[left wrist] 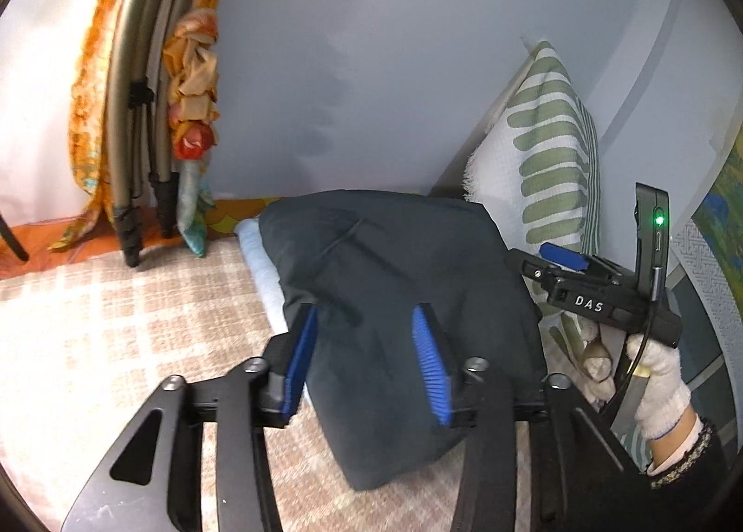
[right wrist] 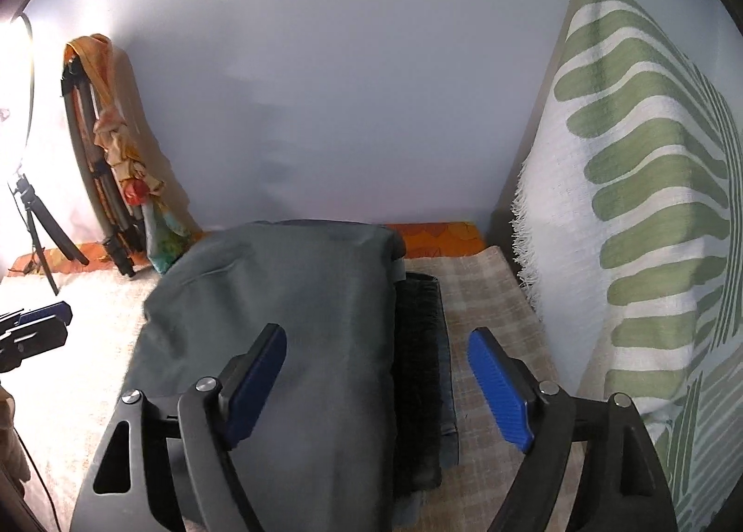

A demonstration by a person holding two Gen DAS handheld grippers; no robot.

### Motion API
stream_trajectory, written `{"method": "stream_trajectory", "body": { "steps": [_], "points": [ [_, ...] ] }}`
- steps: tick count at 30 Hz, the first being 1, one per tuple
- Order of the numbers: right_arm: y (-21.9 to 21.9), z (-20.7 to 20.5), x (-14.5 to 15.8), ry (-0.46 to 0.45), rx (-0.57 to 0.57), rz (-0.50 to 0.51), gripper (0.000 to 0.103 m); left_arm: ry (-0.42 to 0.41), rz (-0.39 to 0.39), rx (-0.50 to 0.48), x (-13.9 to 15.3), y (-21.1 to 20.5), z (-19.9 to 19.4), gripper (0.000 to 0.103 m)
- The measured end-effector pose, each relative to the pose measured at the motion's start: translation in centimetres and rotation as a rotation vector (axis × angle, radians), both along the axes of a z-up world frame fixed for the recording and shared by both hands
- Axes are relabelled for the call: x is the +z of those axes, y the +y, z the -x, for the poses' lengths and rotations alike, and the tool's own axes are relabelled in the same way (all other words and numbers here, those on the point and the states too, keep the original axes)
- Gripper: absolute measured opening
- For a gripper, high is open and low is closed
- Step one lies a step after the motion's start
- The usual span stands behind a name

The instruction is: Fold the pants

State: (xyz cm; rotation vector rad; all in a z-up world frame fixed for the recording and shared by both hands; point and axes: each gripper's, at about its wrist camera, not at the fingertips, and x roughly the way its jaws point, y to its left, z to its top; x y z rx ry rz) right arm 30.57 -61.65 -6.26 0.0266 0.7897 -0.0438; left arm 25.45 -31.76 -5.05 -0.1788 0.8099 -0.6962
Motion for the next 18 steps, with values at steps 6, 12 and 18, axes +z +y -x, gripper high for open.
{"method": "stream_trajectory", "body": {
  "steps": [6, 12, 18],
  "points": [
    [0.7, 2.1, 1.6, -0.024, -0.005, -0.008, 0.084, -0.029, -0.009, 0.003, 1.8, 0.8, 2.3, 0.055],
    [1.7, 4.7, 3.4, -0.061, -0.01, -0.021, 0.086, -0.088, -0.041, 0.005, 3.9, 1.6, 6.0, 0.066],
    [4.7, 8.7, 5.6, -0.098, 0.021, -0.015, 0.089, -0.123, -0.047, 0.006, 5.7, 3.2, 10.3, 0.069]
  ]
}}
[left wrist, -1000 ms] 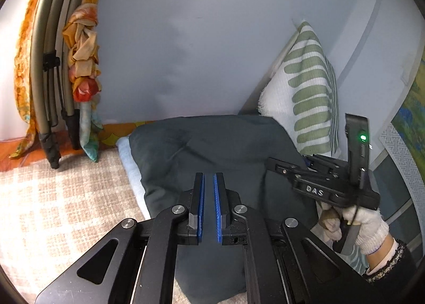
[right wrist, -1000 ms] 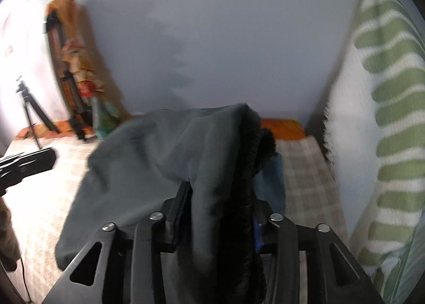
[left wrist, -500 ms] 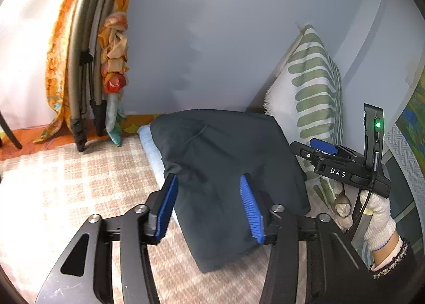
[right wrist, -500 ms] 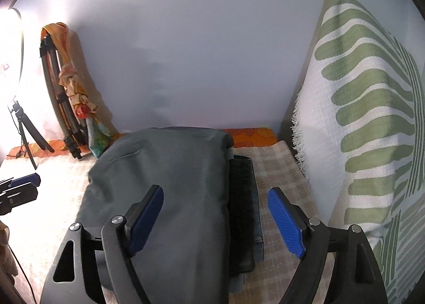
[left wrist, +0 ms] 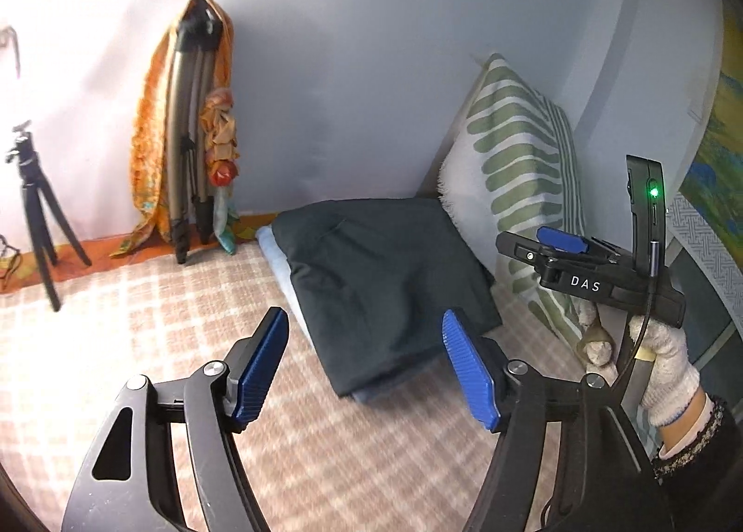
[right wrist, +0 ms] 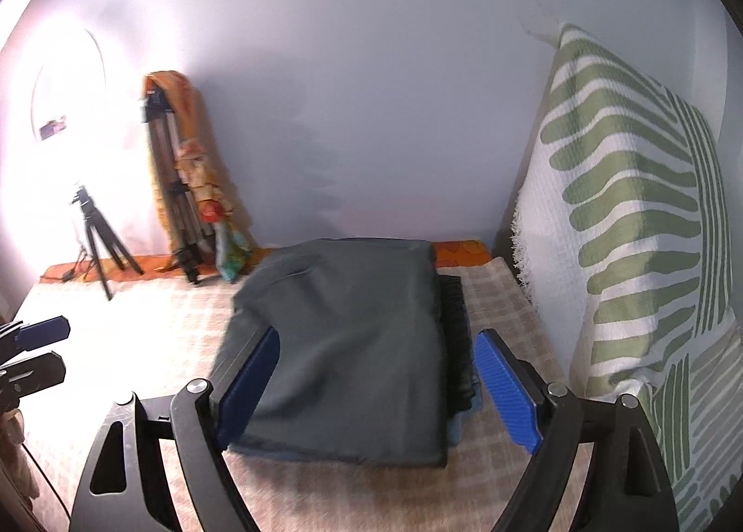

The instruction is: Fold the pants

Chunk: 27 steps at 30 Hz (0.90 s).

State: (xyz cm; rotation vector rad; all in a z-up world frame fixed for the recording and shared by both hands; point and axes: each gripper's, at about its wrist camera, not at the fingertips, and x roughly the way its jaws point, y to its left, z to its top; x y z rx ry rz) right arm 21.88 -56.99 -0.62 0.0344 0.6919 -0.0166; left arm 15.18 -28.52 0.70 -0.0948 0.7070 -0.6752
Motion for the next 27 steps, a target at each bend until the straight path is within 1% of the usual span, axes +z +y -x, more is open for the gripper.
{"method": "stream_trajectory", "body": {
  "steps": [2, 7, 8, 11, 13, 16, 19, 23, 27],
  "points": [
    [0.9, 1.4, 0.4, -0.01, 0.008, -0.001, 0.09, -0.015, -0.001, -0.005, 0.6, 0.6, 1.6, 0.069],
    [3.0, 4.8, 1.2, -0.038, 0.013, -0.038, 0.091, -0.054, -0.011, 0.003, 1.6, 2.3, 5.2, 0.076],
    [3.6, 5.6, 1.3, -0.049, 0.016, -0.042, 0.091, -0.066, -0.018, 0.013, 1.8, 2.6, 6.0, 0.081],
    [5.2, 7.5, 1.2, -0.068, 0.023, -0.066, 0.093, -0.12, -0.073, 0.069, 2.2, 3.4, 8.0, 0.082],
    [6.2, 8.5, 1.0, -0.071, 0.033, -0.073, 0.093, -0.136, -0.077, 0.09, 2.3, 3.9, 8.9, 0.082],
    [7.6, 10.0, 0.7, -0.082, 0.041, -0.067, 0.093, -0.128, -0.065, 0.105, 2.4, 4.8, 9.9, 0.082],
    [8.6, 11.3, 0.5, -0.086, 0.046, -0.085, 0.093, -0.117, -0.079, 0.131, 2.3, 5.5, 10.7, 0.082],
    [10.0, 12.9, 0.3, -0.087, 0.055, -0.076, 0.093, -0.1, -0.065, 0.131, 2.0, 6.6, 11.9, 0.084],
    [10.8, 14.2, 0.2, -0.087, 0.066, -0.087, 0.097, -0.098, -0.063, 0.144, 1.7, 7.7, 13.0, 0.084]
  ]
}}
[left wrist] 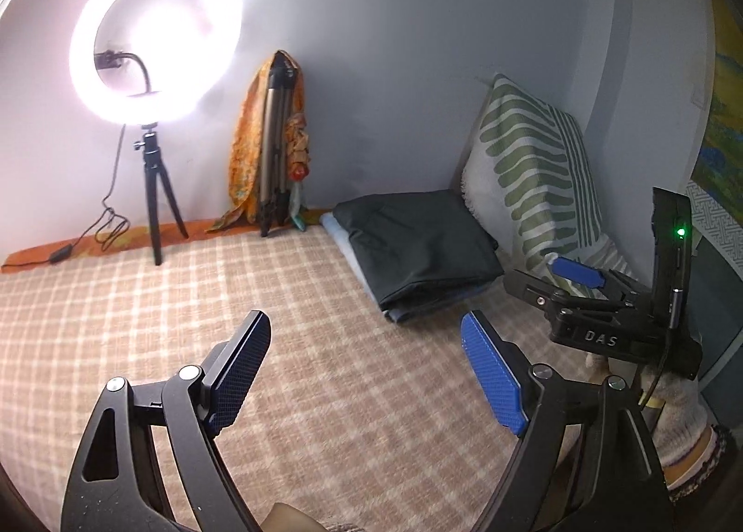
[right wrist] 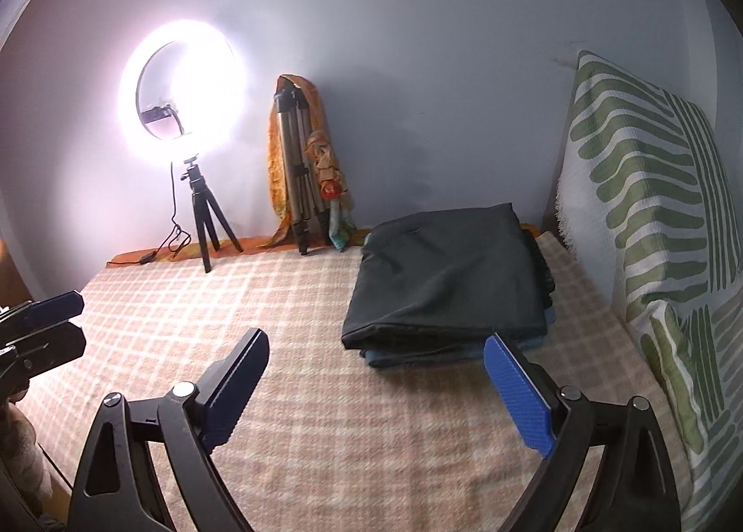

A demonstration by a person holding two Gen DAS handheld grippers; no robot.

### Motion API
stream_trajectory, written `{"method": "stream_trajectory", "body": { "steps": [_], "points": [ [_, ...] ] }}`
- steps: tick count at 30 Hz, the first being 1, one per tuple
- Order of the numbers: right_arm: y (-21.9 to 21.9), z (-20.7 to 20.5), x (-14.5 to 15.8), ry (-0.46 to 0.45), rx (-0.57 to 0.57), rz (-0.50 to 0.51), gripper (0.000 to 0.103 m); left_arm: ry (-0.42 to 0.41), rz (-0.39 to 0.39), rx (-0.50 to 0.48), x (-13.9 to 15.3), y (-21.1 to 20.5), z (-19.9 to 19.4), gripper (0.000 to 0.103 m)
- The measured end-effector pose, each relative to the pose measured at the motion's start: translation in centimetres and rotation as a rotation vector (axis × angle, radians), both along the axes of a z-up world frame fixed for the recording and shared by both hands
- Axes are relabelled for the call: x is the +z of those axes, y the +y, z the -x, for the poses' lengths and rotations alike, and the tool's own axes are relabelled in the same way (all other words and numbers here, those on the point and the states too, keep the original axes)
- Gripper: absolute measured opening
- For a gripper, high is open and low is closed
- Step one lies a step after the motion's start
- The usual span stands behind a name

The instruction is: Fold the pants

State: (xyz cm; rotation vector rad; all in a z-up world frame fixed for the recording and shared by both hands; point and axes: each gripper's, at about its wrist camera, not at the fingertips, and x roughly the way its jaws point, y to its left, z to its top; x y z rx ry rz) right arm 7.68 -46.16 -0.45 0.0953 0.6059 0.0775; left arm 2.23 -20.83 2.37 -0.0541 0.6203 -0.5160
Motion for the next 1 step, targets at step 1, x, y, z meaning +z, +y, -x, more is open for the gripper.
{"method": "stream_trajectory", "body": {
  "steps": [1],
  "points": [
    [0.15, 0.27, -0.13, 0.0, -0.003, -0.002, 0.097, 0.004, 0.001, 0.003, -0.02, 0.3, 0.25, 0.084]
  ]
}}
